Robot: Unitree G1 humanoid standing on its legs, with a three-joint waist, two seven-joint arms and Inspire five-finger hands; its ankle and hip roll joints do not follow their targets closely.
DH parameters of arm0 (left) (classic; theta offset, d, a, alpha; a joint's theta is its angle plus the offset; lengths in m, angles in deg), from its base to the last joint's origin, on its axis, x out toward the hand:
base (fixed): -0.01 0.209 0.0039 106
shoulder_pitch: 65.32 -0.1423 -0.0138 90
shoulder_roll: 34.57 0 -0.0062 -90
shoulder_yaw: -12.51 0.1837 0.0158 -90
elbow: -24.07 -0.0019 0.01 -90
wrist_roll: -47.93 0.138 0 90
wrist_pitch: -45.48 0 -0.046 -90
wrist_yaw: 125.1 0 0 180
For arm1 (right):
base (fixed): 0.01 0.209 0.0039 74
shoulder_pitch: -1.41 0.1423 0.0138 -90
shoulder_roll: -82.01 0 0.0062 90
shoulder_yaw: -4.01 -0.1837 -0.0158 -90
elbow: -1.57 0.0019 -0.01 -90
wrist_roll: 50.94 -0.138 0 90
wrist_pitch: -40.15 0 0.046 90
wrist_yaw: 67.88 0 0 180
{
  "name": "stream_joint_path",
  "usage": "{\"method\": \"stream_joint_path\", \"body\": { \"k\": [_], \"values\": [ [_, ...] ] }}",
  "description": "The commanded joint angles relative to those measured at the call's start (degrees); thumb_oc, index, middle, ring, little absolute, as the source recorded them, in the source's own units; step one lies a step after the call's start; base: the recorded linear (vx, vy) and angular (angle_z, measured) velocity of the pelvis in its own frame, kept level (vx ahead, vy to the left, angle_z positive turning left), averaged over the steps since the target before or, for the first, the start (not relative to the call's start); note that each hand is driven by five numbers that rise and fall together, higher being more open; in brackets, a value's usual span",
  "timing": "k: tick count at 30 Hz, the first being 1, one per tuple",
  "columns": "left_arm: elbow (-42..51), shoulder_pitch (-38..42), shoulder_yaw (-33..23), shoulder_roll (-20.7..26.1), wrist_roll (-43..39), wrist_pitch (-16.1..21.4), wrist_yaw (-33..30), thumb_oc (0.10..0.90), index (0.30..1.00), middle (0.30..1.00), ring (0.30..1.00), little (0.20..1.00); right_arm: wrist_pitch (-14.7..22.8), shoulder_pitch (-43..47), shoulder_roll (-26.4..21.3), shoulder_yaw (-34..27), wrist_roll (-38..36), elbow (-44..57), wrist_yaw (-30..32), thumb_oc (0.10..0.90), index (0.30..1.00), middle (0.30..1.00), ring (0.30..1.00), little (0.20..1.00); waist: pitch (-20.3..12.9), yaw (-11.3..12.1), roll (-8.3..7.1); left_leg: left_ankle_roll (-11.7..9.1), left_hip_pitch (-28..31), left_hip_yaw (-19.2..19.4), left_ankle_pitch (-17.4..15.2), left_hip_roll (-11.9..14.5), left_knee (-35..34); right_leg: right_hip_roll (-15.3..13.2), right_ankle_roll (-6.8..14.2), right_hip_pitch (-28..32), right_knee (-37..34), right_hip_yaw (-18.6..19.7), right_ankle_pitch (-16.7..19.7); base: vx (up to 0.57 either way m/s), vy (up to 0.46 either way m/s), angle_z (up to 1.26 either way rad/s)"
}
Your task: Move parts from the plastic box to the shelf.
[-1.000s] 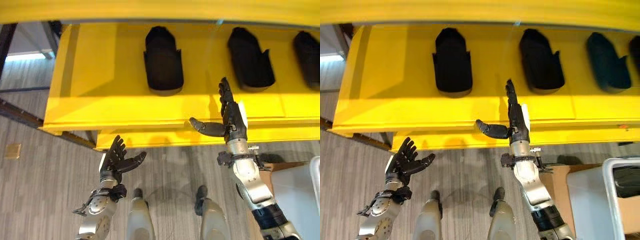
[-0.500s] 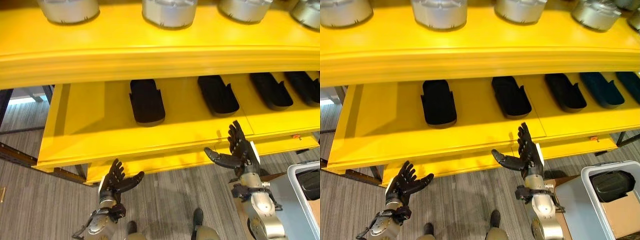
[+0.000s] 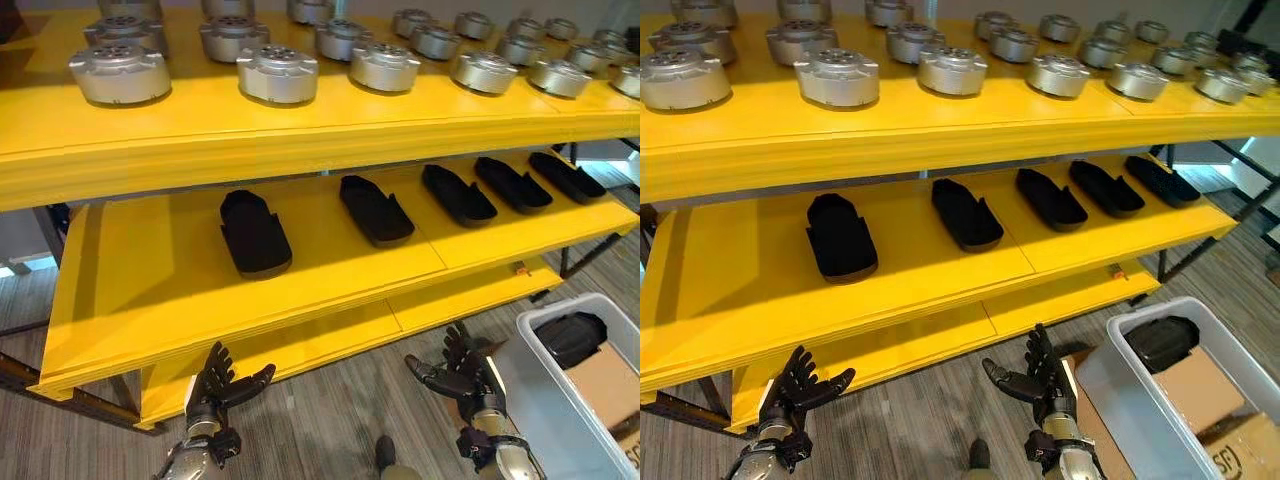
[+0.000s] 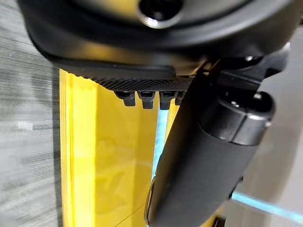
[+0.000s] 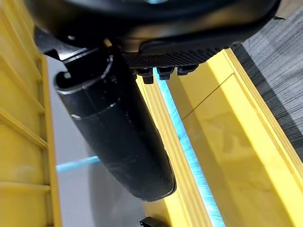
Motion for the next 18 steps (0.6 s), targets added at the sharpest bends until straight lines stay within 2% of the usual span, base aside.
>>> {"method": "stream_joint_path", "body": {
  "k": [1, 2, 3, 4, 5, 6, 7, 10, 13, 14, 15, 18],
  "values": [
    [7.54, 7.09, -0.36, 2.58, 4.24, 6.22, 1.84, 0.900, 1.000, 1.000, 1.000, 1.000, 5.55, 4.37, -1.58, -4.36, -1.36, 6.06, 0.09, 0.900, 1.000, 1.000, 1.000, 1.000, 3.15, -1.87, 3.16, 4.30, -1.33, -3.17, 1.31, -0.22, -5.24, -4.64, 4.45, 2.44, 2.17, 1.10, 6.75, -0.08, 0.130, -0.35],
    [7.32, 7.42, -0.19, 2.77, 4.38, 6.33, 1.68, 0.900, 1.000, 1.000, 1.000, 1.000, 5.63, 4.60, -1.47, -4.38, -1.34, 5.87, 0.33, 0.900, 1.000, 1.000, 1.000, 1.000, 3.26, -2.04, 3.20, 4.34, -1.60, -2.63, 1.28, -0.41, -5.30, -4.71, 4.45, 1.76, 1.72, 0.55, 8.36, -0.09, 0.119, -0.33],
    [7.07, 7.62, 0.04, 2.94, 4.45, 6.37, 1.19, 0.900, 1.000, 1.000, 1.000, 1.000, 5.78, 5.23, -1.02, -4.26, -1.44, 5.13, 0.98, 0.900, 1.000, 1.000, 1.000, 1.000, 3.85, -2.05, 3.57, 4.28, -1.76, -1.10, 1.18, -0.08, -4.98, -5.08, 4.45, 0.29, 1.36, -2.26, 11.24, -0.09, 0.097, -0.32],
    [6.92, 7.80, -0.08, 3.24, 4.03, 6.53, 1.25, 0.900, 1.000, 1.000, 1.000, 1.000, 5.88, 5.72, -1.12, -4.14, -1.45, 5.15, 1.15, 0.900, 1.000, 1.000, 1.000, 1.000, 4.15, -2.09, 4.08, 4.41, -2.06, -0.57, 1.35, 0.28, -4.91, -4.77, 4.45, -0.09, 1.09, -3.69, 10.24, -0.12, 0.127, -0.42],
    [7.03, 7.52, -0.13, 3.51, 3.66, 6.65, 1.17, 0.900, 1.000, 1.000, 1.000, 1.000, 6.15, 6.22, -1.26, -3.57, -1.84, 5.23, 1.12, 0.900, 1.000, 1.000, 1.000, 1.000, 4.75, -1.64, 4.65, 4.63, -2.09, 0.91, 1.60, 0.69, -5.05, -4.89, 4.45, -0.56, 1.75, -7.31, 8.48, -0.06, 0.154, -0.74],
    [7.13, 7.28, -0.39, 3.73, 3.48, 6.54, 1.04, 0.900, 1.000, 1.000, 1.000, 1.000, 6.32, 6.60, -1.58, -2.68, -2.05, 5.04, 1.06, 0.900, 1.000, 1.000, 1.000, 1.000, 5.21, -0.70, 6.01, 4.30, -1.30, 1.91, 0.69, 2.01, -5.16, -4.76, 4.45, 0.31, 3.20, -11.51, 4.78, -0.11, 0.187, -0.81],
    [7.25, 6.90, -0.68, 3.79, 3.23, 6.35, 1.13, 0.900, 1.000, 1.000, 1.000, 1.000, 6.32, 6.91, -2.02, -1.92, -1.84, 5.09, 0.99, 0.900, 1.000, 1.000, 1.000, 1.000, 5.48, 0.28, 6.44, 4.32, -1.37, 3.63, 1.13, 2.61, -5.16, -5.72, 4.45, 1.09, 4.40, -15.75, 2.14, -0.09, 0.142, -0.93],
    [7.36, 5.96, -0.53, 3.45, 2.19, 5.77, 1.90, 0.900, 1.000, 1.000, 1.000, 1.000, 5.85, 7.30, -2.61, -0.89, -1.37, 5.14, 0.41, 0.900, 1.000, 1.000, 1.000, 1.000, 5.48, 0.76, 5.88, 4.26, -0.52, 7.16, 1.89, 3.24, -6.12, -5.05, 4.40, 3.31, 5.38, -15.99, -1.97, -0.12, 0.022, -1.78],
    [7.60, 4.52, -1.29, 2.20, 1.04, 5.31, 2.58, 0.900, 1.000, 1.000, 1.000, 1.000, 5.66, 7.76, -2.69, -0.33, -0.96, 4.90, 0.62, 0.900, 1.000, 1.000, 1.000, 1.000, 4.27, 1.82, 4.06, 3.42, 0.42, 10.48, 1.26, 3.22, -4.85, -4.21, 4.45, 6.48, -1.63, -17.66, -0.04, -0.02, -0.118, -0.86],
    [7.66, 3.53, -1.52, 0.88, -0.58, 5.41, 2.97, 0.900, 1.000, 1.000, 1.000, 1.000, 5.63, 7.93, -2.72, -0.25, -1.05, 5.25, 0.66, 0.900, 1.000, 1.000, 1.000, 1.000, 3.16, 1.48, 3.74, 2.67, 0.80, 11.50, 1.41, 3.94, -3.75, -2.91, 4.45, 6.98, -3.00, -15.66, -0.39, 0.04, -0.145, -0.78],
    [7.67, 3.45, -1.53, 0.87, -0.62, 5.42, 3.01, 0.900, 1.000, 1.000, 1.000, 1.000, 5.61, 7.85, -2.76, -0.22, -1.05, 5.31, 0.67, 0.900, 1.000, 1.000, 1.000, 1.000, 3.09, 1.60, 3.78, 2.60, 0.81, 11.64, 1.38, 4.03, -3.67, -2.83, 4.45, 6.92, -3.04, -15.52, -0.37, 0.05, -0.152, -0.71],
    [7.61, 2.15, -1.75, -0.72, -3.22, 5.47, 4.04, 0.900, 1.000, 1.000, 1.000, 1.000, 5.79, 6.96, -3.38, -0.46, -1.87, 6.25, 0.11, 0.900, 1.000, 1.000, 1.000, 1.000, 2.59, 0.74, 4.17, 1.80, 1.87, 12.99, 2.16, 5.23, -3.79, -1.46, 4.08, 6.73, -3.72, -13.84, -4.33, 0.02, -0.120, -0.84]
  ]
}}
